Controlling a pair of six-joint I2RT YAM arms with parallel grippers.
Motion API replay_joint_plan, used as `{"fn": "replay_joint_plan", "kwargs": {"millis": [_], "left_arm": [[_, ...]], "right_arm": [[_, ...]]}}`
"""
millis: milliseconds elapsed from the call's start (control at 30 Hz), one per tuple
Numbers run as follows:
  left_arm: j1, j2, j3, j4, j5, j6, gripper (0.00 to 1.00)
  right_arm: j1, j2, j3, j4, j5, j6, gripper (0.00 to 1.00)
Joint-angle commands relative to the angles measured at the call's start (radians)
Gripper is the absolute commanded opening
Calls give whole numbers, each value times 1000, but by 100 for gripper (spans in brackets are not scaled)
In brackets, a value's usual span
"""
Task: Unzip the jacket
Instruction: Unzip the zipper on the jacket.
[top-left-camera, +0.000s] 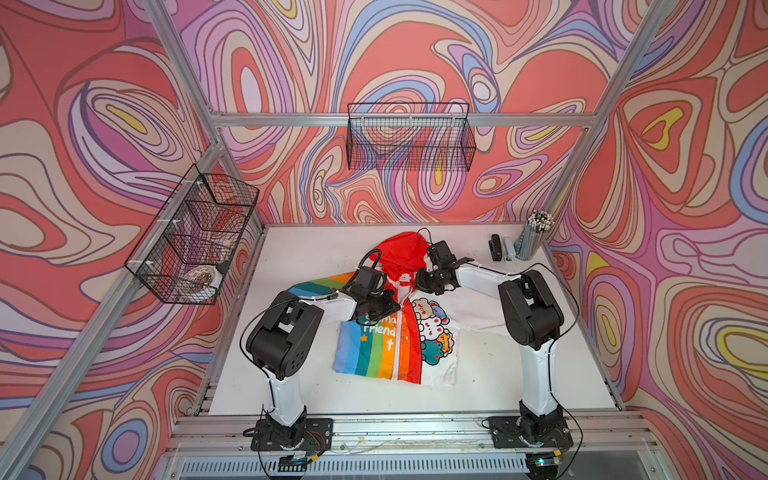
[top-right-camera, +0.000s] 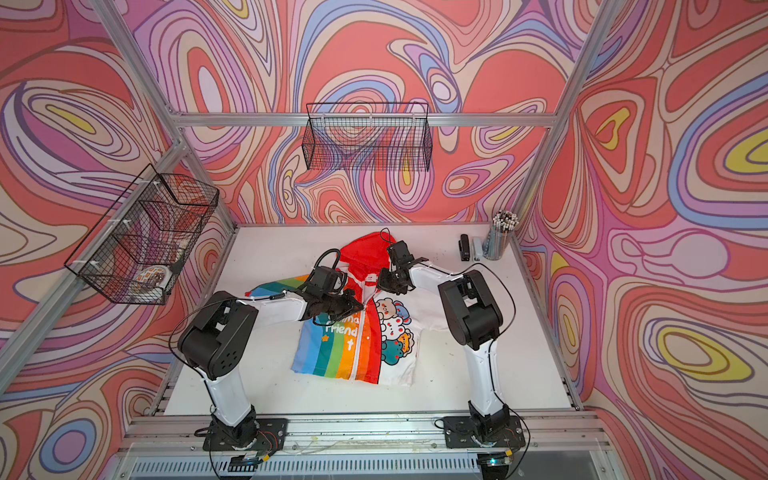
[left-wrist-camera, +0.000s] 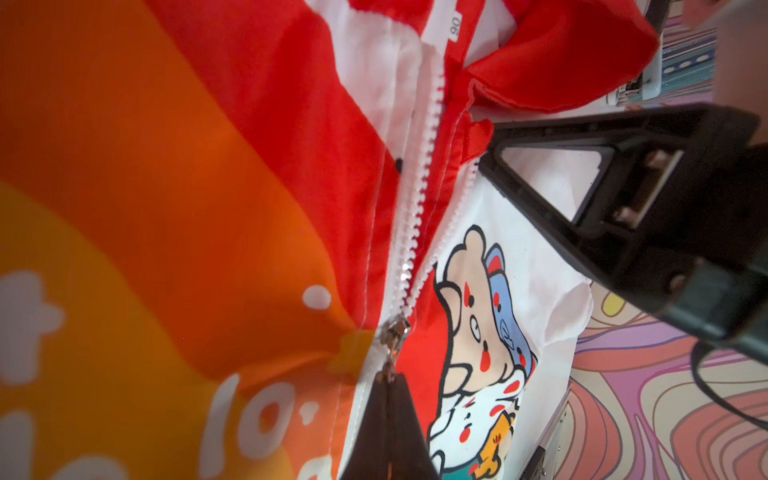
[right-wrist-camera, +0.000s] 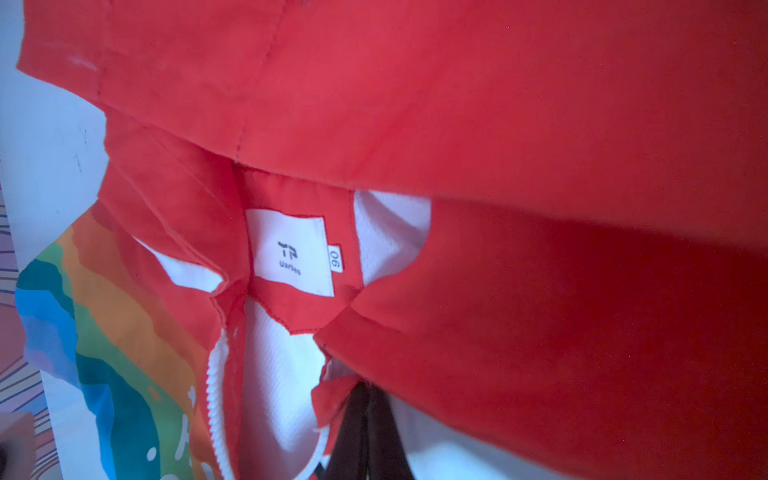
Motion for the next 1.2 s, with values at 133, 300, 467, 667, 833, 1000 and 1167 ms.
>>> {"fn": "replay_joint_plan", "kwargs": {"millis": [133,300,467,667,833,1000,1167], "left_arm": [[-2,-56,-32,-64,2,36,0],[-3,-74,-63,-50,13,36,0],[-5,-94,-92,-44,23,39,0],[-13,-113,-119,-40,30,42,0],[-16,-129,-140,-38,36,44,0],[-17,-152,-155,-51,36,51,0],[-20,-180,-167,-73,36,62,0]], "right_arm": [[-17,1,55,-10,33,-13,0],[-17,12,69,-15,28,-14,0],[-18,17,74,-15,24,-15,0],[-18,27,82,-17,22,-17,0],[-17,36,89,-15,16,-16,0],[-18,46,99,-18,14,-17,0],[-17,53,107,-18,9,-16,0]]}}
